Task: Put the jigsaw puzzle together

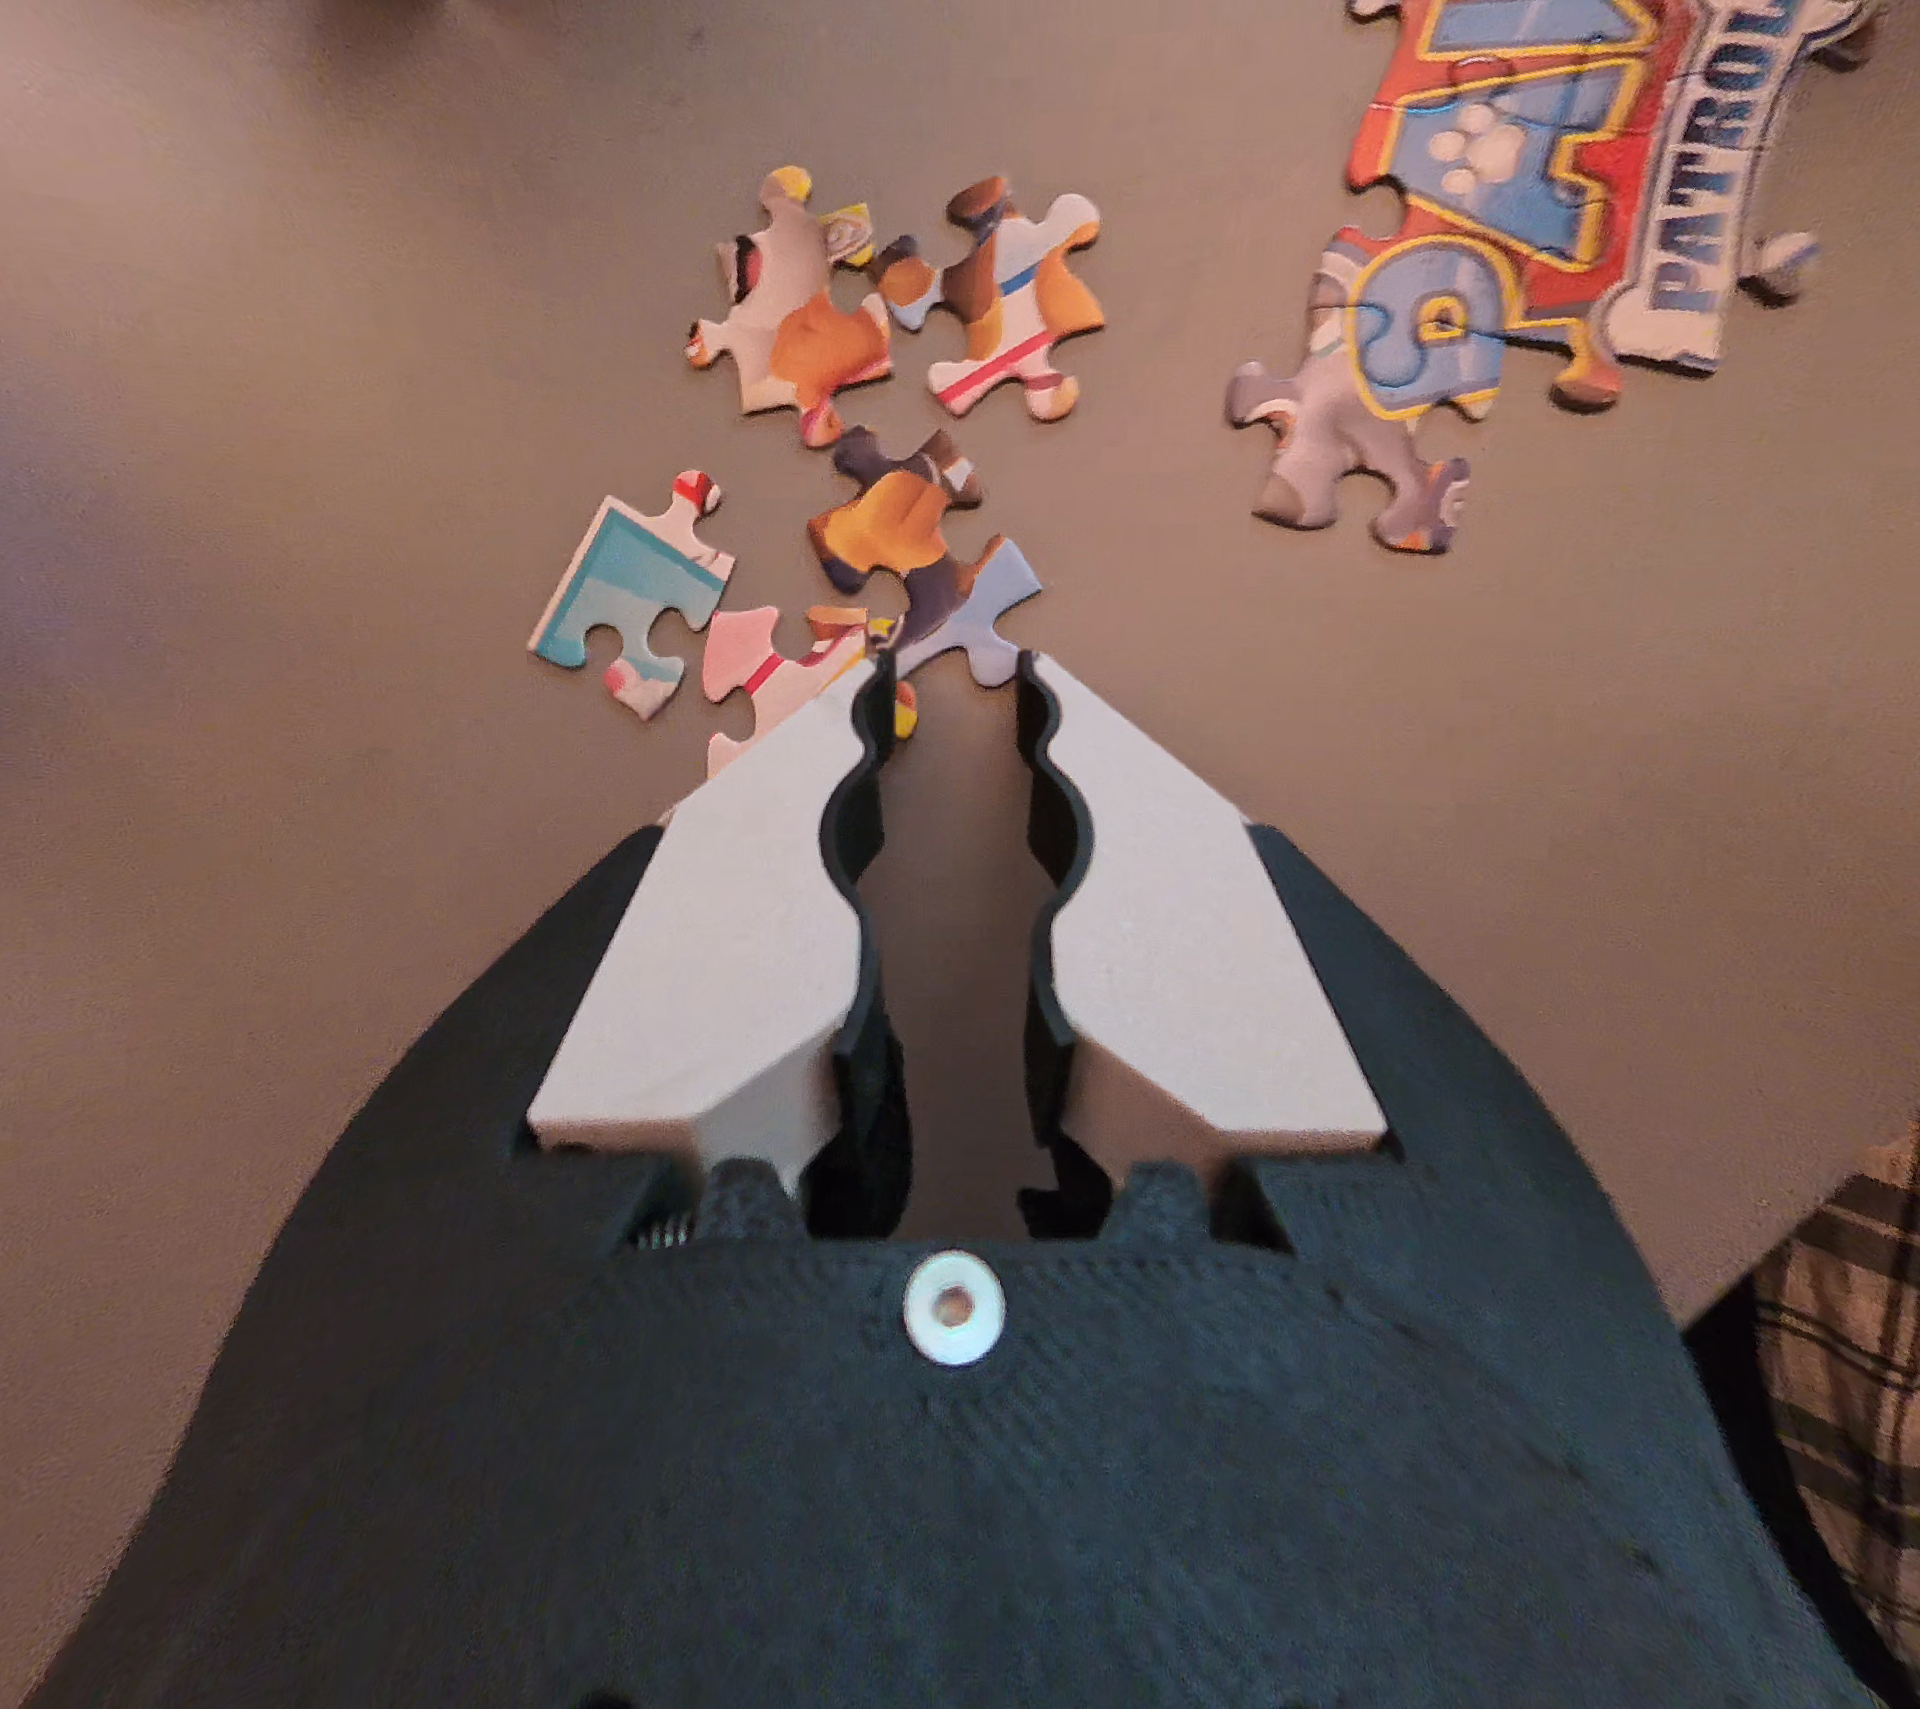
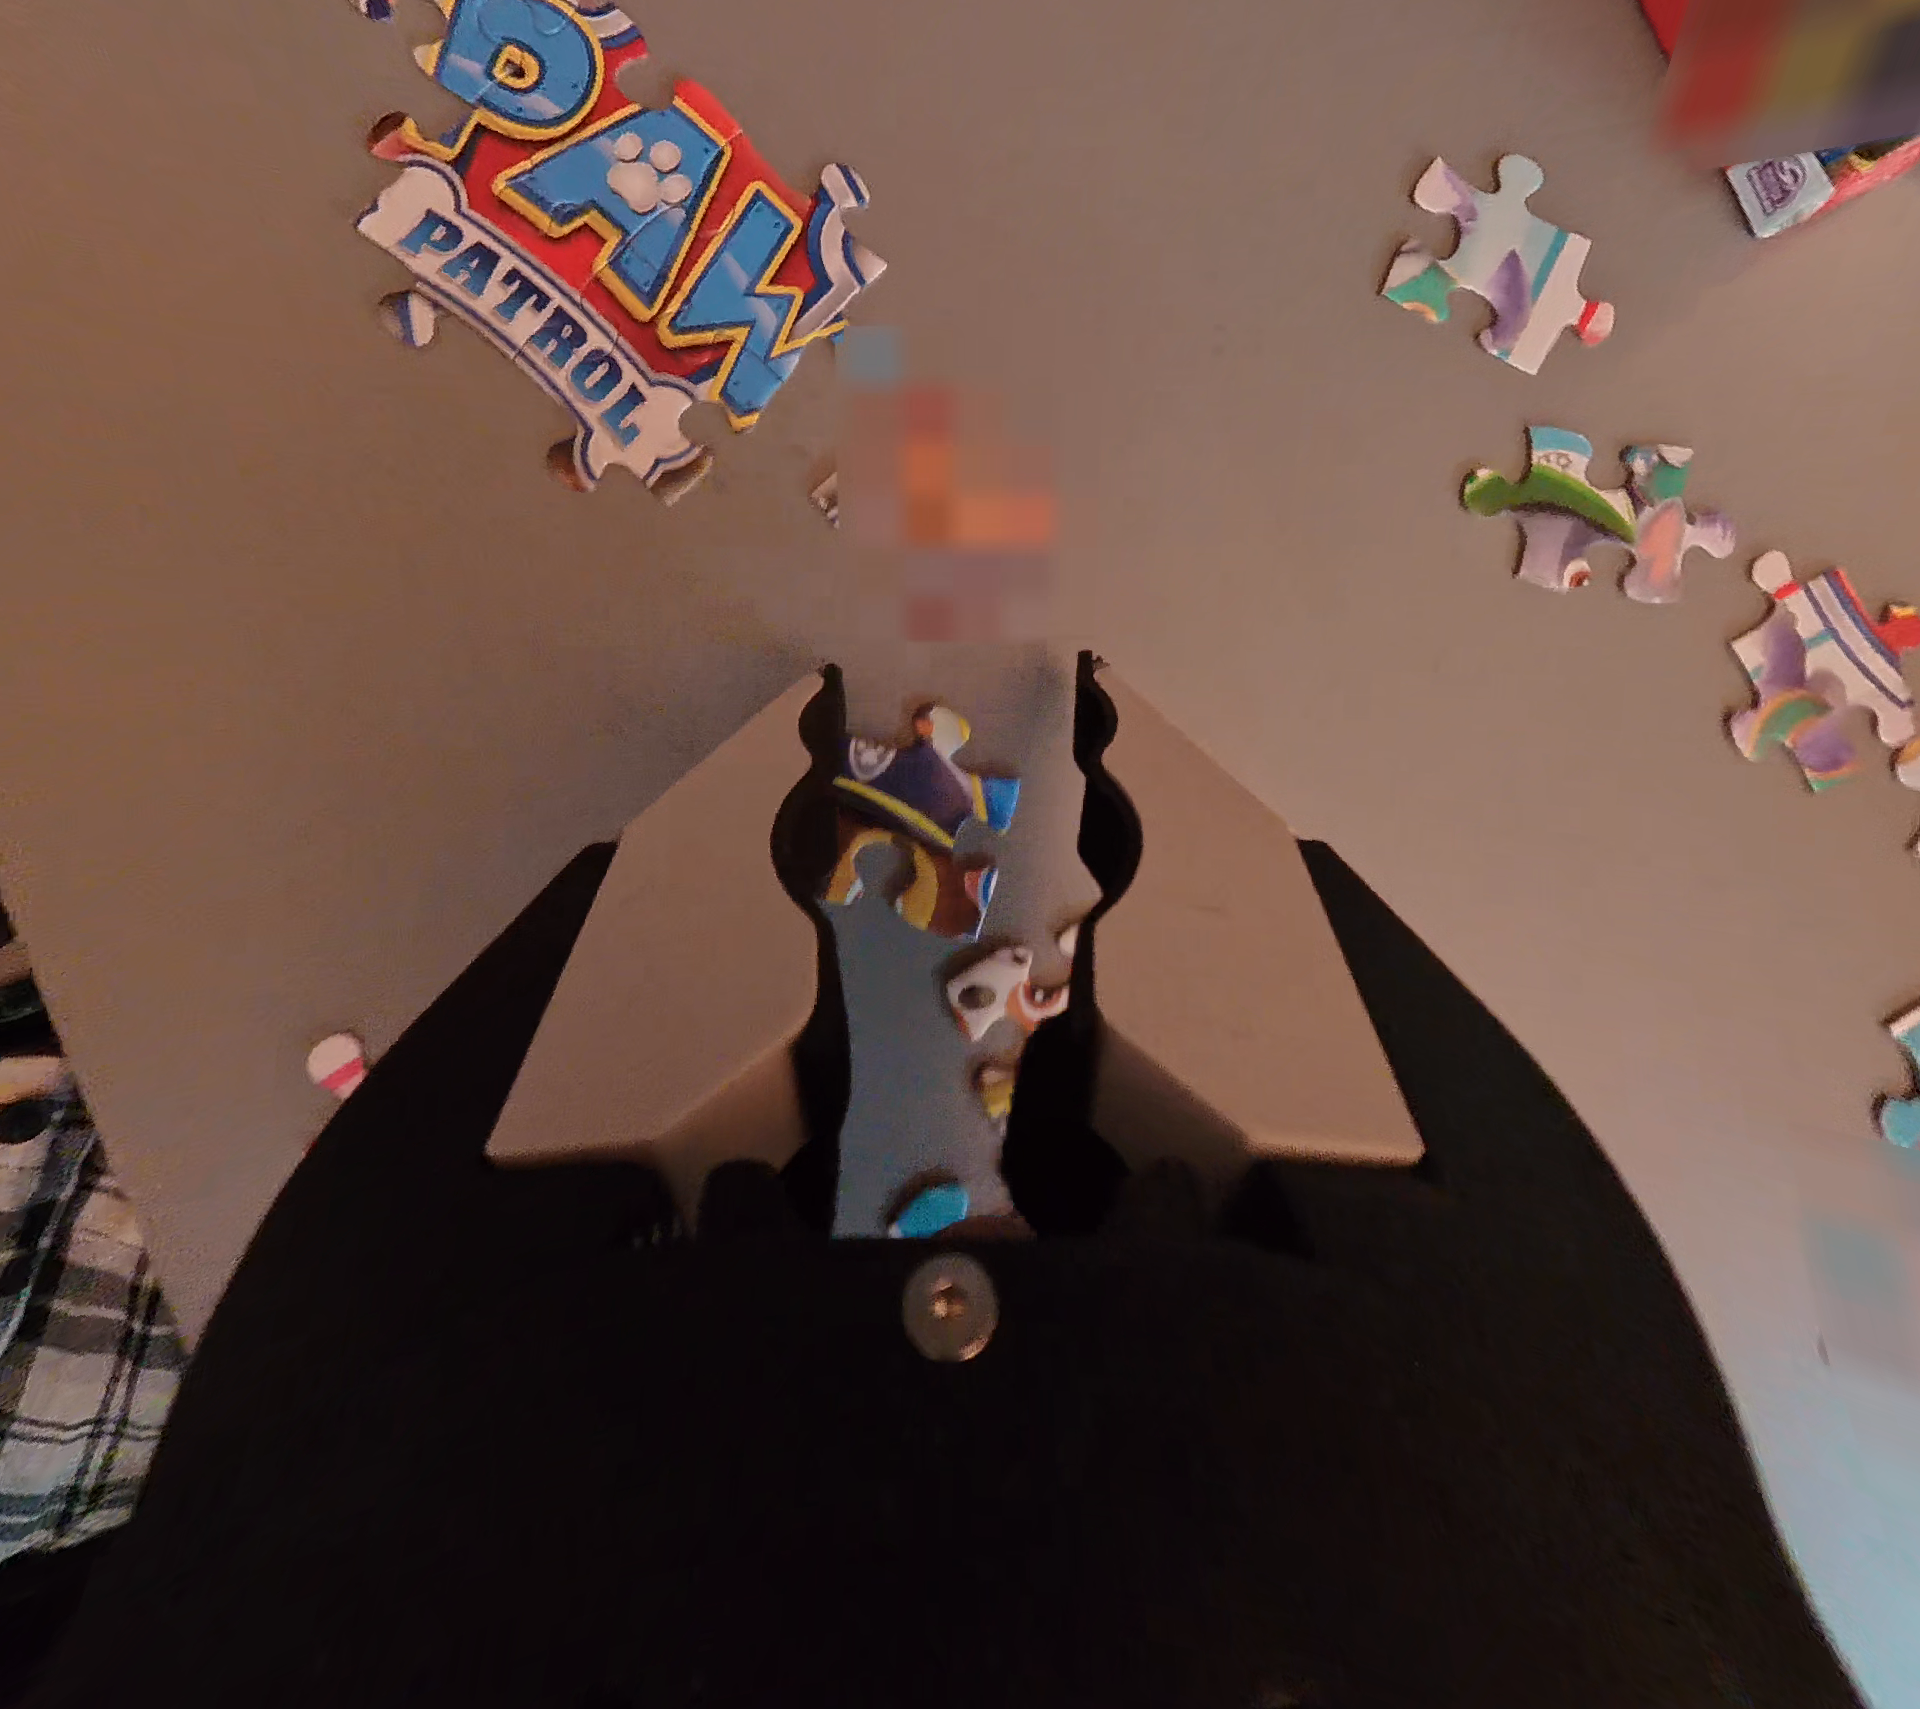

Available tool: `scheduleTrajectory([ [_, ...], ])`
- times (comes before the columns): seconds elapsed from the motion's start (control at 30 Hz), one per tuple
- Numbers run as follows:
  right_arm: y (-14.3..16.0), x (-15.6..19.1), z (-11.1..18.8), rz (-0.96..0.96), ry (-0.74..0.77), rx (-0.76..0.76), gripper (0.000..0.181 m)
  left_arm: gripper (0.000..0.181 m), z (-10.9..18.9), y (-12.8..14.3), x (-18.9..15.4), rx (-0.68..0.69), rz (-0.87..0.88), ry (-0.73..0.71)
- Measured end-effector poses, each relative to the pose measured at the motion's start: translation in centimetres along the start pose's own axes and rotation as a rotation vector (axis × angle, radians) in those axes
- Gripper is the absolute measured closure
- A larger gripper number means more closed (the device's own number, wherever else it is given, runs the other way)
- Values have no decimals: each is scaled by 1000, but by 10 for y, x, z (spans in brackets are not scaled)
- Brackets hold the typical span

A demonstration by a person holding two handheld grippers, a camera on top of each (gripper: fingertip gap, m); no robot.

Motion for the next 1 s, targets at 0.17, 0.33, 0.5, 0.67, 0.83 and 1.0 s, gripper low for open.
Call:
scheduleTrajectory([
  [0.17, -13, -8, -14, 1, -59, 21, 152, 162, -2, 4, 13, 2, 33, -47],
  [0.33, -13, -9, -14, -9, -98, 34, 159, 160, 1, 8, 13, -2, 29, -52],
  [0.5, -7, -7, -10, -11, -89, 34, 160, 159, 4, 8, 13, -21, -5, -35],
  [0.67, -1, -8, -5, -3, -48, 44, 160, 166, 0, 6, 10, -31, -3, 38],
  [0.83, 1, -3, 3, -17, -53, 18, 160, 170, 2, 6, 1, -41, 11, 121],
  [1.0, 12, -13, 17, -61, -7, 35, 151, 141, 9, 13, 0, -16, 22, 131],
])
Point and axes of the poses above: each gripper's, where its closed fingertips meet, z back along the fingers, y out of its underside, x = y × z across the jaws, the point moved 6 cm from there along z, back along the fingers, and after that the axes turned 5 degrees about -z, right-handed, at the moved point
